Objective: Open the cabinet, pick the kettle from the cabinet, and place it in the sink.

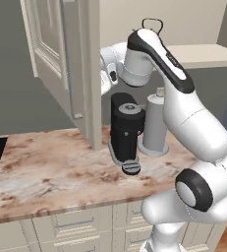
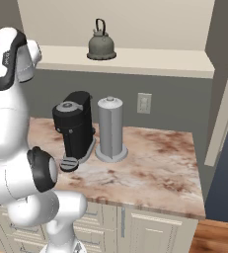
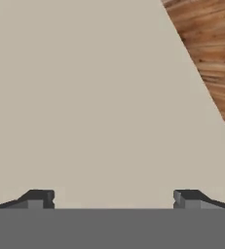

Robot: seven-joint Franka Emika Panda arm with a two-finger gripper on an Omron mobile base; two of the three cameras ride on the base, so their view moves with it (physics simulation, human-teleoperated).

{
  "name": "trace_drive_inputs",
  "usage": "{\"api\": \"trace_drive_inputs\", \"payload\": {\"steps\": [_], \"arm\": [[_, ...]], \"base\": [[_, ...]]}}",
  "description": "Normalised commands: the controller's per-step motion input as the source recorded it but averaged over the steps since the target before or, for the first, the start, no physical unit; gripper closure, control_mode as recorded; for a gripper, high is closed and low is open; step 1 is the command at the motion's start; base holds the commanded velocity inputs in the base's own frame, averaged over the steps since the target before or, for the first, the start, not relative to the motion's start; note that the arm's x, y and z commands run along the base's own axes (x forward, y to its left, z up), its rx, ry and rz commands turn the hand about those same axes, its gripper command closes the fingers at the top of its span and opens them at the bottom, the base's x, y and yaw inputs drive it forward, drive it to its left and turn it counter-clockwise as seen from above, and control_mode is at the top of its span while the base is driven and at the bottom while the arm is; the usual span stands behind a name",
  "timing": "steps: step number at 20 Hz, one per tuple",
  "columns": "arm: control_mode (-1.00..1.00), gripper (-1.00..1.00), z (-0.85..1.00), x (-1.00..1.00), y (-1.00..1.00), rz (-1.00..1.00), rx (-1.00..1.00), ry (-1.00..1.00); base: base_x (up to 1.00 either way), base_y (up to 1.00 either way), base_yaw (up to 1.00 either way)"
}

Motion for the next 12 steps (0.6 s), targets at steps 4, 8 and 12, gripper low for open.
{"api": "trace_drive_inputs", "payload": {"steps": [4,8,12], "arm": [[-1.0,-1.0,0.0,-0.4,1.0,0.02,-0.05,0.0],[-1.0,-1.0,-0.01,-0.31,0.65,0.0,-0.04,0.0],[-1.0,-1.0,-0.07,-0.5,0.05,0.0,0.0,-0.01]], "base": [[0.0,0.0,0.0],[0.0,0.0,0.0],[0.0,0.0,0.0]]}}
